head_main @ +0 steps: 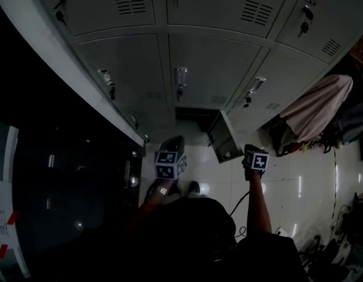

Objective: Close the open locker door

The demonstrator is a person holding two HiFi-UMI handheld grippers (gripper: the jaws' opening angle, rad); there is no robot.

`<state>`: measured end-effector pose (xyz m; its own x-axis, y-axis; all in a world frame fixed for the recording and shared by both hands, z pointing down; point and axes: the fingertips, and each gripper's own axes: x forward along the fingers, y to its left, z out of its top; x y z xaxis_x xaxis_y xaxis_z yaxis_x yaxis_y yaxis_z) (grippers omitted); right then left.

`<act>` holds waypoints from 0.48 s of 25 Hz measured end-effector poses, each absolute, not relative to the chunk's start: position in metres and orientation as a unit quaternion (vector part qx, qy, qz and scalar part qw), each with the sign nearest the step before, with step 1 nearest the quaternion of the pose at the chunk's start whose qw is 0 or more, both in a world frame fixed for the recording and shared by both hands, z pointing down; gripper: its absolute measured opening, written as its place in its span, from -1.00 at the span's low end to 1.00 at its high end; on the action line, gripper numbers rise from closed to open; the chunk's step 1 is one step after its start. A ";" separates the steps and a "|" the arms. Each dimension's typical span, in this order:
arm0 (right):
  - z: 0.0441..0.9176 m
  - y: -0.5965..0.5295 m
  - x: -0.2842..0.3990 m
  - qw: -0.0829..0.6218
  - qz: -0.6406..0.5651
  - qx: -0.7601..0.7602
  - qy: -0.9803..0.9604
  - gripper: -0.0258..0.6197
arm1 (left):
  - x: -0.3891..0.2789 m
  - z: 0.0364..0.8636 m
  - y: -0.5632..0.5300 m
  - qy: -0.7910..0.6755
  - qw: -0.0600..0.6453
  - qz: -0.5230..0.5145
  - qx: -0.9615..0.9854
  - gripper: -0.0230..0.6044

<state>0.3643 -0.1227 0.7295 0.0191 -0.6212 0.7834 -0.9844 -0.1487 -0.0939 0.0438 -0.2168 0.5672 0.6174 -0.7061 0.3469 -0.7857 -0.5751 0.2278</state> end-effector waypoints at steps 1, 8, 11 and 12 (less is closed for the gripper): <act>0.732 -0.122 0.359 0.248 0.366 0.663 -0.604 -0.85 | 0.045 0.566 -0.218 -0.425 0.182 0.108 0.880 -0.95; 0.720 -0.131 0.307 0.191 0.357 0.646 -0.647 -0.90 | 0.051 0.563 -0.220 -0.424 0.172 0.110 0.883 -0.95; 0.708 -0.140 0.268 0.170 0.315 0.614 -0.703 -0.90 | 0.048 0.563 -0.221 -0.429 0.172 0.107 0.880 -0.95; 0.703 -0.143 0.252 0.157 0.301 0.598 -0.726 -0.90 | 0.047 0.562 -0.221 -0.432 0.172 0.107 0.879 -0.95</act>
<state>0.2518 -0.1430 0.7026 -0.2358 -0.7736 0.5882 -0.9629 0.1043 -0.2489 0.0466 -0.2214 0.5625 0.6041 -0.7223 0.3366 -0.7959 -0.5676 0.2105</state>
